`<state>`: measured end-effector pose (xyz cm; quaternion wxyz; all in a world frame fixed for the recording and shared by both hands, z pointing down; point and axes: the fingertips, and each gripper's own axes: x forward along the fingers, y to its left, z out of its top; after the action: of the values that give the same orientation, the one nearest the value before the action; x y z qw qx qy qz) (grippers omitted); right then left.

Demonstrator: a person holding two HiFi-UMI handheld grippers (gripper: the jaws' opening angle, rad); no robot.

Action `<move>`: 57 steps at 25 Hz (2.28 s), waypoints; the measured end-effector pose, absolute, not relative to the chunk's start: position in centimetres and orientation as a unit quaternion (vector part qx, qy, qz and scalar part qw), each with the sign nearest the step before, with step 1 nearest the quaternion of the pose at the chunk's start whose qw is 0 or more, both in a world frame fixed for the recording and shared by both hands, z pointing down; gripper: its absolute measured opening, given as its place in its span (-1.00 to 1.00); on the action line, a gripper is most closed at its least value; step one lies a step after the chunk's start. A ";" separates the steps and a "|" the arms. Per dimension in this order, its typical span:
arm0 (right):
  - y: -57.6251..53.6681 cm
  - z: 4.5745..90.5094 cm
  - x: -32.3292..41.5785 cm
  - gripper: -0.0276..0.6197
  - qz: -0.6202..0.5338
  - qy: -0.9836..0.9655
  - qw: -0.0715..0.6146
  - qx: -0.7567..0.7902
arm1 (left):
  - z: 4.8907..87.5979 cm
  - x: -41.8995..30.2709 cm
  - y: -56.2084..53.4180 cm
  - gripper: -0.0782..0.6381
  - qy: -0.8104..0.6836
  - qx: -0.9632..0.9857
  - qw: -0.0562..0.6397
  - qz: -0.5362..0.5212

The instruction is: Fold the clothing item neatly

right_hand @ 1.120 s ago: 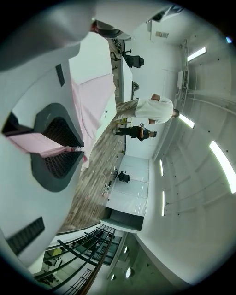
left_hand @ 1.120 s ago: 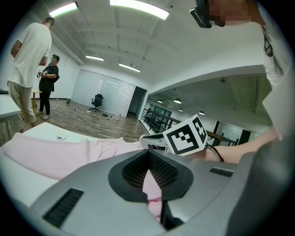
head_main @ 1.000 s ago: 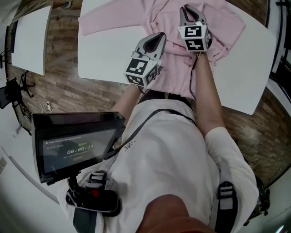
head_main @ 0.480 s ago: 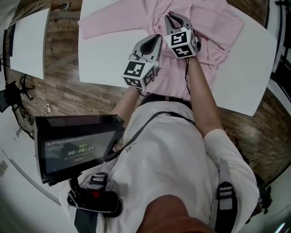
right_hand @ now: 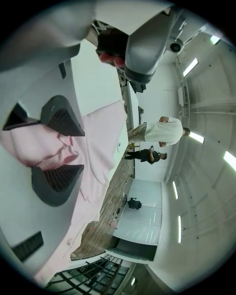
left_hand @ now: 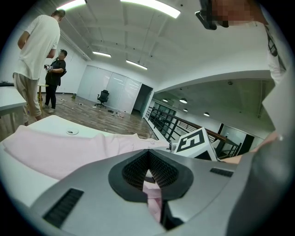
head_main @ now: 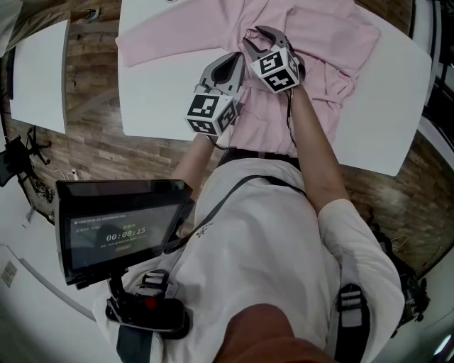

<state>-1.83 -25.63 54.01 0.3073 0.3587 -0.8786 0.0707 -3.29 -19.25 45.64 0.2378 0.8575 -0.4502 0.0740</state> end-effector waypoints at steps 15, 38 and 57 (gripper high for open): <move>-26.2 53.1 5.7 -0.26 0.123 -0.855 0.303 0.403 | 45.5 -2.5 -20.4 -0.79 -0.449 0.862 0.221 0.078; -36.4 48.4 -3.2 -0.69 0.054 -0.895 0.268 0.353 | 44.8 -4.7 -20.2 -0.79 -0.495 0.837 0.221 0.075; -21.6 50.9 17.5 -0.91 0.157 -0.763 0.280 0.561 | 49.8 -3.3 -27.1 -0.79 -0.446 0.849 0.236 0.156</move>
<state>17.47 -21.62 50.88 0.2803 0.5612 -0.7628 0.1573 -3.30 -27.12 49.83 0.2360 0.8488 -0.4464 0.1565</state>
